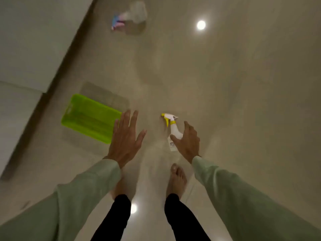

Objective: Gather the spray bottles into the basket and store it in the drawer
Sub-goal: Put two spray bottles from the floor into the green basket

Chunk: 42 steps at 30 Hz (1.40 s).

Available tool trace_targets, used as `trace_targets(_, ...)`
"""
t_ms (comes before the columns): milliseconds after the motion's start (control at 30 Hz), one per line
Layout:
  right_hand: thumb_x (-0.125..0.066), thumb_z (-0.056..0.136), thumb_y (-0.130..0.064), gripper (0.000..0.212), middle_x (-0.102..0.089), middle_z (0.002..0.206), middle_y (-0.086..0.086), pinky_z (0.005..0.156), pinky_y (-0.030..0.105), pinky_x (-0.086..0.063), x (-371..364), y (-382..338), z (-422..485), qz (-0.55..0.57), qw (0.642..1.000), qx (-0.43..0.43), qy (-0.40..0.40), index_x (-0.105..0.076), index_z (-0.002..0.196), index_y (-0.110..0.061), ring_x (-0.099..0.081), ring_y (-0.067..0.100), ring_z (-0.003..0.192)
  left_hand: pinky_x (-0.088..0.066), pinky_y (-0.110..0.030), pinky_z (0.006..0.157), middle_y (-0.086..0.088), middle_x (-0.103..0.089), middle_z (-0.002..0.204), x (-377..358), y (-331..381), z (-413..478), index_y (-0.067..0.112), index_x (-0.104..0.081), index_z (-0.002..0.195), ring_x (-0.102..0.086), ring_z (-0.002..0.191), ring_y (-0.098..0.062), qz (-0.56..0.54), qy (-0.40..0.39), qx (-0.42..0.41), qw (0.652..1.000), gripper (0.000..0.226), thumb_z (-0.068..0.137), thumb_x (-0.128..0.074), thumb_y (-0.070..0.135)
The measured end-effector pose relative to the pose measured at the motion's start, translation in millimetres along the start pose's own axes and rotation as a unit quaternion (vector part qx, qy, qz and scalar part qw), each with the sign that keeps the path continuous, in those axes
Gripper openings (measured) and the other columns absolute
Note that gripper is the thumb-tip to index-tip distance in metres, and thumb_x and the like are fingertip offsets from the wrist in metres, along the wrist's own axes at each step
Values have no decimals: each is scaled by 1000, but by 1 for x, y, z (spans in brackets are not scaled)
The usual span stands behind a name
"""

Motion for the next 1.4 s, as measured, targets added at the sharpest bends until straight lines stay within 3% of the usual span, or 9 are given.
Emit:
trace_targets(100, -70, 84, -53, 88, -44, 151, 11, 108, 50, -36, -52, 23, 54, 10, 998, -54, -36, -29, 153, -15, -41, 33, 139, -10, -49, 125, -10, -16, 166, -48, -29, 27, 22, -16, 158, -12, 155, -27, 1, -5, -6, 1000, 70, 99, -46, 45)
trace_targets(200, -73, 74, -57, 67, -64, 122, 7, 88, 42, -47, -93, 45, 95, 61, 988, -117, -78, -51, 124, -18, -60, 31, 112, -7, -46, 125, -8, -14, 167, -89, -53, 46, 23, -14, 158, -10, 155, -26, -10, -9, -15, 1000, 70, 99, -45, 45)
trace_targets(433, -72, 74, -33, 20, -68, 86, -4, 63, 30, -47, -121, 37, 96, 219, 965, -125, -70, -60, 88, -25, -67, 24, 83, -8, -47, 126, -7, -11, 167, -96, -85, 48, 22, -14, 158, -8, 155, -25, -39, -11, 4, 999, 70, 99, -45, 45)
trace_targets(633, -72, 84, -20, 30, -71, 108, 12, 82, 44, -56, -100, -69, 40, 368, 927, -52, -59, -57, 110, -20, -69, 32, 98, -14, -50, 124, -8, -14, 167, -21, -122, 21, 20, -17, 158, -12, 155, -27, -50, 22, 47, 997, 70, 99, -40, 48)
trace_targets(800, -63, 99, -19, 28, -69, 114, 6, 91, 36, -50, -94, -184, 3, 439, 894, 70, -48, -55, 124, -12, -66, 16, 102, -20, -50, 122, -13, -22, 164, 41, -166, 13, 15, -21, 156, -21, 152, -32, -44, 77, 80, 993, 71, 96, -39, 49)
trace_targets(900, -67, 94, -17, 37, -69, 123, 7, 102, 33, -49, -105, -230, -5, 422, 897, 129, -14, -58, 129, -9, -64, 20, 117, -22, -49, 122, -17, -23, 163, 63, -192, 15, 12, -22, 156, -23, 151, -34, -49, 109, 89, 989, 70, 99, -45, 45)
trace_targets(1000, -77, 86, -17, 33, -73, 106, -8, 88, 15, -47, -128, -254, -2, 390, 909, 146, 29, -69, 117, -11, -65, -3, 102, -20, -46, 122, -15, -22, 164, 69, -217, 19, 12, -20, 156, -23, 151, -31, -51, 128, 88, 986, 69, 100, -46, 42)
trace_targets(1200, -81, 79, -10, 40, -71, 113, 7, 95, 40, -52, -185, -259, 14, 293, 937, 175, 78, -67, 116, -14, -66, 25, 108, -18, -48, 123, -12, -20, 165, 48, -246, 26, 13, -17, 157, -19, 153, -28, -62, 122, 87, 987, 67, 101, -43, 41)
trace_targets(1400, -80, 81, -10, 44, -69, 120, 7, 97, 44, -53, -210, -243, 23, 254, 944, 175, 114, -67, 123, -13, -65, 25, 113, -19, -50, 123, -12, -20, 165, 30, -261, 26, 14, -17, 157, -18, 153, -28, -69, 109, 89, 988, 65, 102, -41, 38)
Point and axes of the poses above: each hand's wrist, its own z-axis towards the middle knuckle, its own x-axis out of the back of the hand, y = z × x, the point moved 8 cm from there along z, towards the middle knuckle
